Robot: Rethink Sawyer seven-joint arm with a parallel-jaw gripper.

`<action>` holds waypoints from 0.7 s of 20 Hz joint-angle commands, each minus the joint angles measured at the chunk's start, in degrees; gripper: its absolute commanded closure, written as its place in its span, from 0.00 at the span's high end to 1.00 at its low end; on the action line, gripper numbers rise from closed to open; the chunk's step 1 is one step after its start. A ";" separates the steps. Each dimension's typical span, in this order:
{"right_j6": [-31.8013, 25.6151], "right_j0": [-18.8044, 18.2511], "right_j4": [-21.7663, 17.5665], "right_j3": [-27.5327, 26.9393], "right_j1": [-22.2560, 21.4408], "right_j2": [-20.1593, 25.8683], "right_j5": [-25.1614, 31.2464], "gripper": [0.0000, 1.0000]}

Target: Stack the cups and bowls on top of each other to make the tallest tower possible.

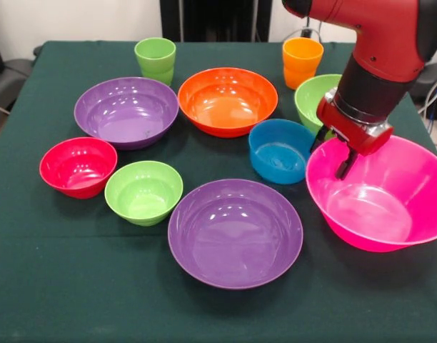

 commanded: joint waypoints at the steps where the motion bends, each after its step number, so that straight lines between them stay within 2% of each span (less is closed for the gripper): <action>1: 6.45 1.73 0.77 -4.73 4.72 8.15 0.44 1.00; 5: 5.61 2.13 0.23 -5.50 4.86 7.73 1.79 1.00; 14: 3.74 1.20 0.25 -3.06 2.65 9.41 2.77 1.00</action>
